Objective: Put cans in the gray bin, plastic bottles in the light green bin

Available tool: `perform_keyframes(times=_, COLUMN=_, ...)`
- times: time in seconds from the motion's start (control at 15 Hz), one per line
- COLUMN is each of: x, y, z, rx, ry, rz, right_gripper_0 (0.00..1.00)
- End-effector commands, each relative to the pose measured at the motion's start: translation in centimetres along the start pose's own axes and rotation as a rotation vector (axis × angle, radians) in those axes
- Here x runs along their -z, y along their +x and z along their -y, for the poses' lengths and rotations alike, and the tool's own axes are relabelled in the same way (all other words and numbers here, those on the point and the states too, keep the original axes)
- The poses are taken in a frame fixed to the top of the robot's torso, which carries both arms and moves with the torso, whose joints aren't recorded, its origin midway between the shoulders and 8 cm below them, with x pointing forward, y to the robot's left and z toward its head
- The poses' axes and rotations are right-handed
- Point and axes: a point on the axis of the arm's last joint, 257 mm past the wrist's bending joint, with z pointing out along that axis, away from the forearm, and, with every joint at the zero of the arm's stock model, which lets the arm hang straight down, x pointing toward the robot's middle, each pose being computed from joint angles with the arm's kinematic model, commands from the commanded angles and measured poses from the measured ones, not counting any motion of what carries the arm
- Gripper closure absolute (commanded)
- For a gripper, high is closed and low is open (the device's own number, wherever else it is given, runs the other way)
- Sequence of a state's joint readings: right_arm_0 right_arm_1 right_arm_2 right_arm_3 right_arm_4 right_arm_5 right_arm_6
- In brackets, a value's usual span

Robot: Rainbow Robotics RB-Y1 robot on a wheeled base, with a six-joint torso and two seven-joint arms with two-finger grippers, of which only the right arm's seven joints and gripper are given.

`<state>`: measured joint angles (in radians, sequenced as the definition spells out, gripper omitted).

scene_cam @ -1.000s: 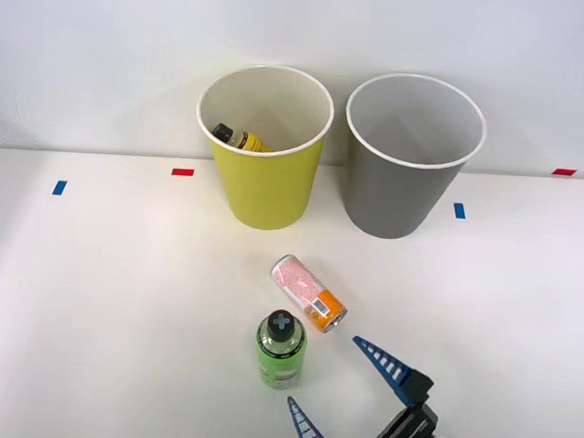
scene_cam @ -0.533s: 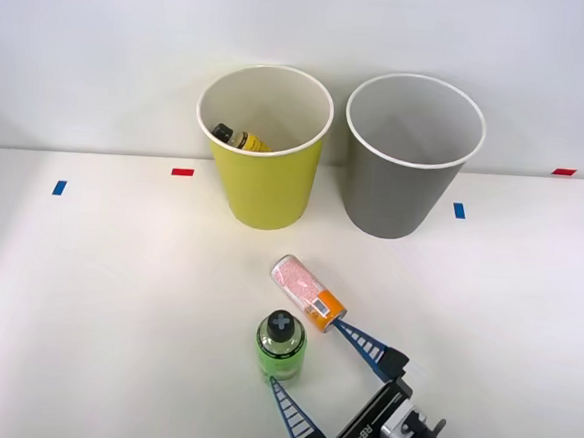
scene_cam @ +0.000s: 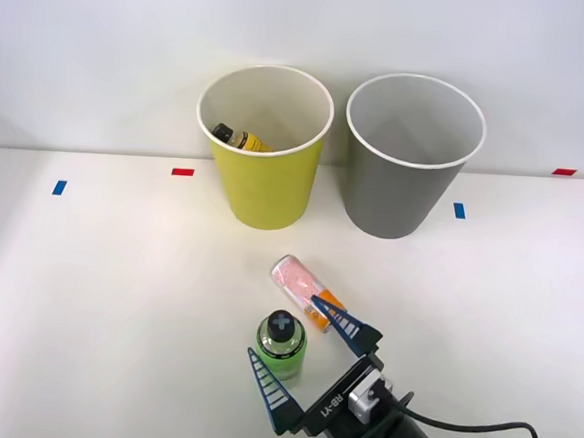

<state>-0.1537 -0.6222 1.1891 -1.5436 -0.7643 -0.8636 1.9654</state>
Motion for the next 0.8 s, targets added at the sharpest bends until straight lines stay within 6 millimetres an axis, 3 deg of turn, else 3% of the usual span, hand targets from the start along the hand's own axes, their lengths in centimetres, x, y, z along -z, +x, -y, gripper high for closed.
perform_keyframes(times=0.07, x=-0.38, y=-0.13, z=0.11, rx=0.002, ry=0.004, rz=0.004, right_gripper_0=0.0)
perform_keyframes(times=0.8, x=-1.28, y=0.37, z=-0.44, rx=0.024, ry=-0.012, rz=-0.017, right_gripper_0=0.0)
